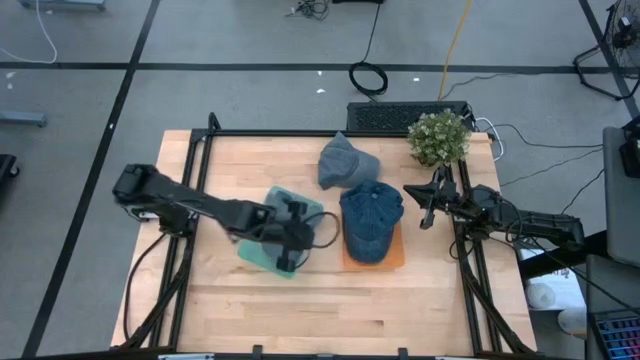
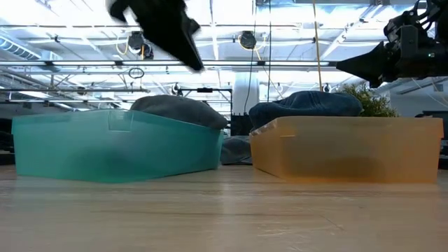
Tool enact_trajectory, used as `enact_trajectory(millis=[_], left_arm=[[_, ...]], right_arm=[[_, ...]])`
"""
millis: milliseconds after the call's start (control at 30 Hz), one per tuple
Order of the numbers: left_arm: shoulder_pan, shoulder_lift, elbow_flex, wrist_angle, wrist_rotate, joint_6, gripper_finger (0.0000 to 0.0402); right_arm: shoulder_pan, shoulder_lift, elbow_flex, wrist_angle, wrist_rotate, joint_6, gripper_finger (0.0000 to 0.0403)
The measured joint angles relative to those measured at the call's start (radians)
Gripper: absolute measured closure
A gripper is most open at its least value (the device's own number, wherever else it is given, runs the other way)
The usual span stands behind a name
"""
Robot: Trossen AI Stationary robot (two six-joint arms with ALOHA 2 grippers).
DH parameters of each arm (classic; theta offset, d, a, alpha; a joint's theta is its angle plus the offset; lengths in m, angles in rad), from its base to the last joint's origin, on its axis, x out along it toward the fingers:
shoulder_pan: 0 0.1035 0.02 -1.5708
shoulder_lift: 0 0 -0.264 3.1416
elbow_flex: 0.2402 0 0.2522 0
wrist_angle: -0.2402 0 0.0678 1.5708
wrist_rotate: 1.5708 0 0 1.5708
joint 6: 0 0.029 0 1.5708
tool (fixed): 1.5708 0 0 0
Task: Pick & Place hat
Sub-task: Put the left gray cap into the light blue bin
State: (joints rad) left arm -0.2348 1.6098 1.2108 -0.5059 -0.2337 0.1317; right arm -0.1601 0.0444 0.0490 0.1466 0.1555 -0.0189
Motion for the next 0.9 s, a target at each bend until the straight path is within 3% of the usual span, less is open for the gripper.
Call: enact_trajectory(millis=[233, 333, 467, 900], left_arm=[[0.099, 0.158, 0.0, 0.168, 0.017, 0.205, 0.04], [0.132, 0.196, 0.002, 0.225, 0.084, 0.234, 0.0399], [0.169, 0.232, 0.001, 0.223, 0.089, 0.232, 0.0398], [0.267, 0.243, 0.001, 0.118, -0.175, 0.002, 0.0397]], right_arm=[[0.0, 0.007, 0.0, 0.006, 0.0, 0.0, 0.0403], [0.0, 0.012, 0.0, 0.0, 0.0, 0.0, 0.0403], [0.0, 0.014, 0.0, -0.001, 0.0, 0.0, 0.0403], [0.0, 0.014, 0.0, 0.0, 0.0, 0.0, 0.0403]])
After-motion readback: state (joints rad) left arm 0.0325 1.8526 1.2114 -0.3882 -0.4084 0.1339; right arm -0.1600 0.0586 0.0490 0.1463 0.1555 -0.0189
